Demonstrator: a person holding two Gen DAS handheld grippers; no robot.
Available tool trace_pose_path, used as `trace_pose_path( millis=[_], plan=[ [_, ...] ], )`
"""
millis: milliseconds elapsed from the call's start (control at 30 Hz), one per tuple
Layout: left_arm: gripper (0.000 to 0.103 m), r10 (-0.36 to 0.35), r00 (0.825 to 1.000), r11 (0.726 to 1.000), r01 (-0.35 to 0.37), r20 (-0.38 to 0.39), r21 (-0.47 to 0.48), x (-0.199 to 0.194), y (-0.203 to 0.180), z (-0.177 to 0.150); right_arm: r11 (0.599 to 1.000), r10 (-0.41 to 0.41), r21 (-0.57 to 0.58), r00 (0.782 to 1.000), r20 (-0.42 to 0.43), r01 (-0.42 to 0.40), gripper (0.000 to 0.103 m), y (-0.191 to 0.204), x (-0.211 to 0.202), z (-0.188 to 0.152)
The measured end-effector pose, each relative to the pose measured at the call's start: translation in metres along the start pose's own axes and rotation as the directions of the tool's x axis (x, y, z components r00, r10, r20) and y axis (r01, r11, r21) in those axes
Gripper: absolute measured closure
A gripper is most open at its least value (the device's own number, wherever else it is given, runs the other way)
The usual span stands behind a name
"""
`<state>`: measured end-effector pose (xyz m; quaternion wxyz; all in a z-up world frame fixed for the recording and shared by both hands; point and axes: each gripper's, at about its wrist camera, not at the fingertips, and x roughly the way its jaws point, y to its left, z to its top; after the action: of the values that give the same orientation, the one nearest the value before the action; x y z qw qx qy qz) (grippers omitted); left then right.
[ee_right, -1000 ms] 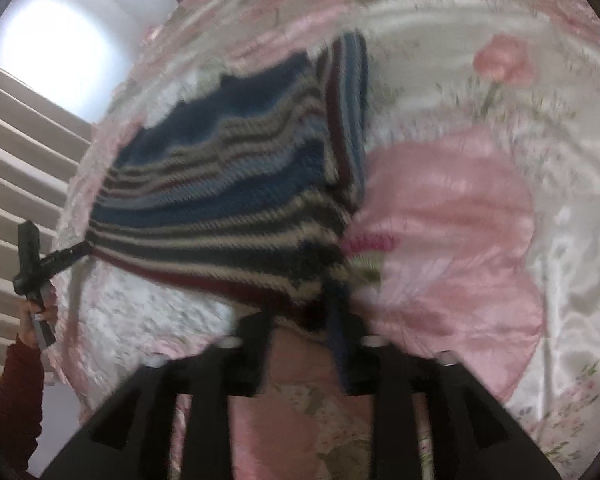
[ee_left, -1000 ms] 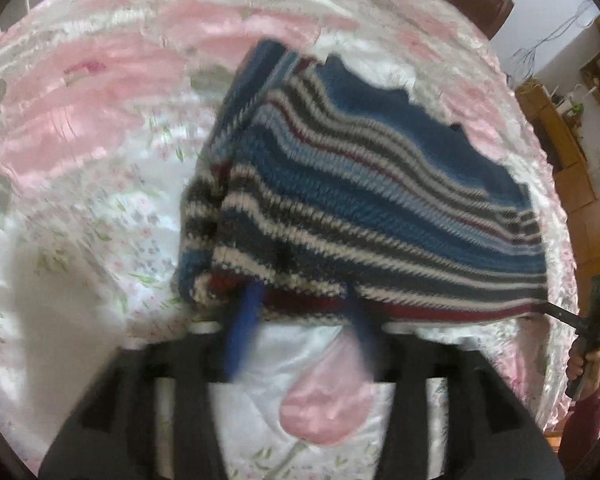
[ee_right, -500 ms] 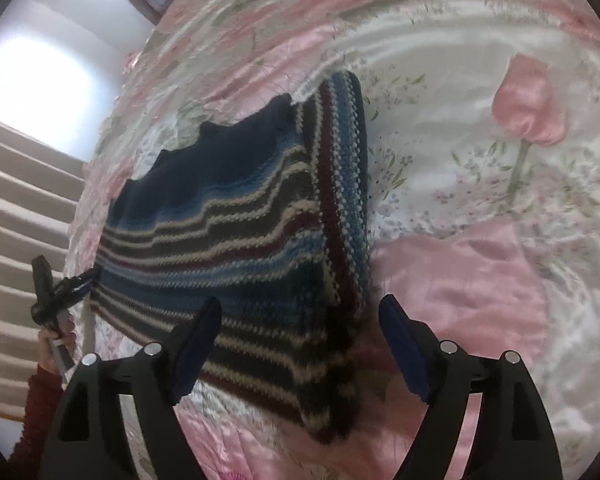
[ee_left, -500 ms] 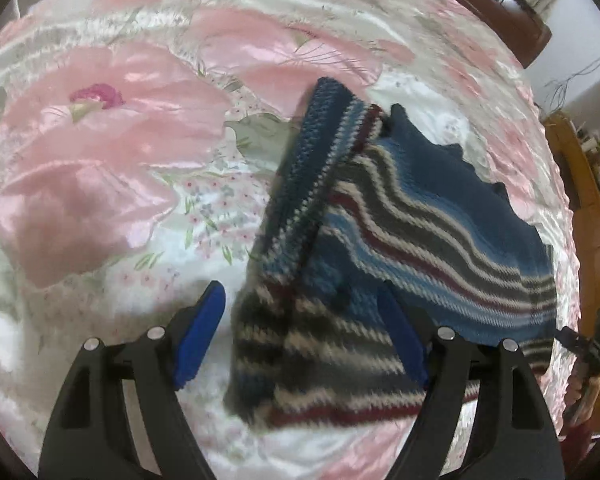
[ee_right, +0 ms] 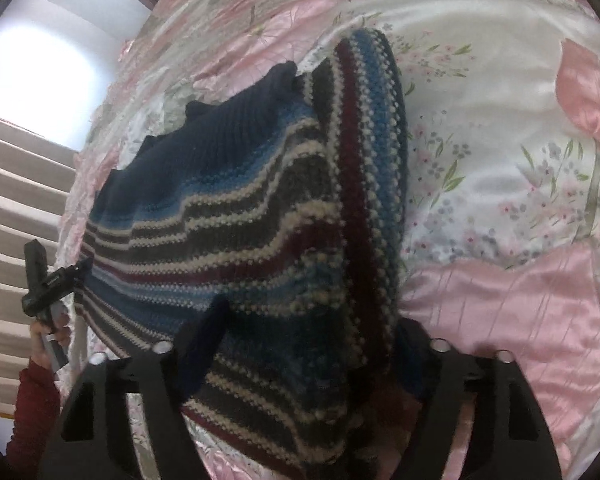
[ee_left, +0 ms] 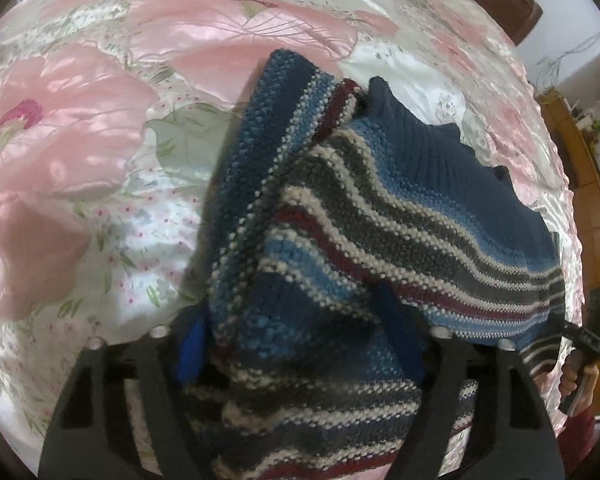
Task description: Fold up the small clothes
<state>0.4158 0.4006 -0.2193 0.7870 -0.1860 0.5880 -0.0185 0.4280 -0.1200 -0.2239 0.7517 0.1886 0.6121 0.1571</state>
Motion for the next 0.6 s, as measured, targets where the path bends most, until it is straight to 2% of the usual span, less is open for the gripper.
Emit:
trace_pose_path(
  millis=[67, 133, 167, 300, 367, 600],
  plan=[
    [0.049, 0.002, 1.000, 1.000, -0.002, -0.005, -0.003, -0.002, 0.001, -0.001, 1.000, 0.014, 0.016, 1.000, 0.007, -0.015, 0.055, -0.004, -0.004, -0.001],
    [0.065, 0.004, 1.000, 1.000, -0.004, -0.018, -0.006, -0.004, -0.001, -0.002, 0.998, 0.054, 0.035, 0.999, 0.009, -0.054, 0.065, -0.009, -0.006, -0.001],
    [0.069, 0.006, 1.000, 1.000, -0.006, -0.022, 0.000, -0.005, -0.002, -0.002, 0.997, 0.069, 0.046, 0.998, 0.011, -0.069, 0.069, -0.011, -0.008, -0.001],
    [0.075, 0.051, 0.998, 0.998, -0.050, -0.036, 0.046, -0.010, -0.013, -0.004, 0.995, 0.077, 0.069, 0.997, 0.013, -0.077, 0.072, -0.009, -0.010, 0.000],
    [0.076, 0.049, 0.998, 0.998, -0.047, -0.040, 0.046, -0.012, -0.013, -0.005, 0.994, 0.084, 0.069, 0.996, 0.014, -0.084, 0.073, -0.008, -0.013, 0.002],
    [0.078, -0.036, 0.998, 0.999, 0.038, -0.057, 0.039, -0.027, -0.009, -0.029, 0.994, 0.099, 0.044, 0.995, 0.018, -0.100, 0.074, -0.014, -0.034, 0.005]
  ],
)
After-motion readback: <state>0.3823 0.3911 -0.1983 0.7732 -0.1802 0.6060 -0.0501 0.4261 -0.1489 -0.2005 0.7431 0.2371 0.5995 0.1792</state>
